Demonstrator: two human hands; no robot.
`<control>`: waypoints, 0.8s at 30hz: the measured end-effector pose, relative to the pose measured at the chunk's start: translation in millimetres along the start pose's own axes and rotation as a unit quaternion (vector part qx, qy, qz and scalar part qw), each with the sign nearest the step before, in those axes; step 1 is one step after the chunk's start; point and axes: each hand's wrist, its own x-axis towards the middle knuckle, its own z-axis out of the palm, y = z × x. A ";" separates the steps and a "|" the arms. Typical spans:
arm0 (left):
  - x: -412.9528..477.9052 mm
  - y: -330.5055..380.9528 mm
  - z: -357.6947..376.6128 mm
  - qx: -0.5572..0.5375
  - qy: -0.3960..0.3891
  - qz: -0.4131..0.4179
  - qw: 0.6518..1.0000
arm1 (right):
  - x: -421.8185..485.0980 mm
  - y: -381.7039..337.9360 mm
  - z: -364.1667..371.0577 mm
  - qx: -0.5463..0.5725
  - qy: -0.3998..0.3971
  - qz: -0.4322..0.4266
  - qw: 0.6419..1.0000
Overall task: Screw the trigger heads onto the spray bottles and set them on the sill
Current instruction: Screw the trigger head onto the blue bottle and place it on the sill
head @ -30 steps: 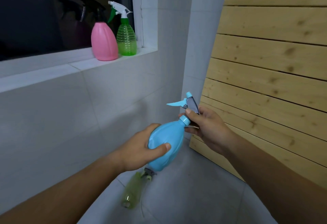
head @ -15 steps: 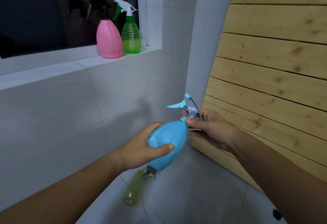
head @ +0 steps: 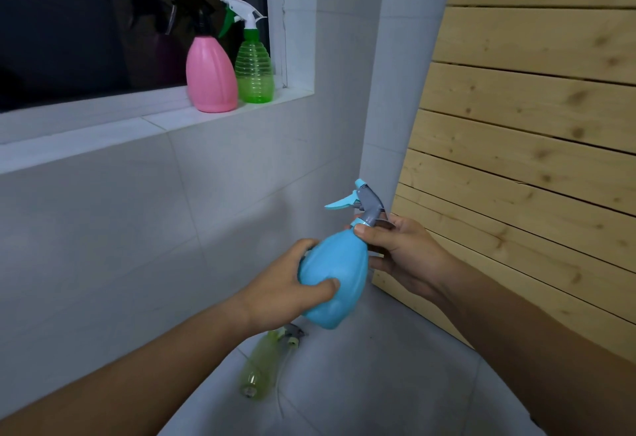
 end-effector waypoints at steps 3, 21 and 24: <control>0.7 1.7 1.0 0.039 0.044 0.016 0.998 | 1.1 -1.0 -0.5 0.019 -0.006 0.018 1.000; 0.9 -0.8 -2.7 -0.010 -0.020 -0.039 0.999 | -0.1 2.4 4.9 -0.009 0.040 0.010 0.999; 2.4 2.2 1.6 0.073 0.054 0.001 0.996 | 0.1 0.0 7.2 0.016 0.042 -0.004 0.999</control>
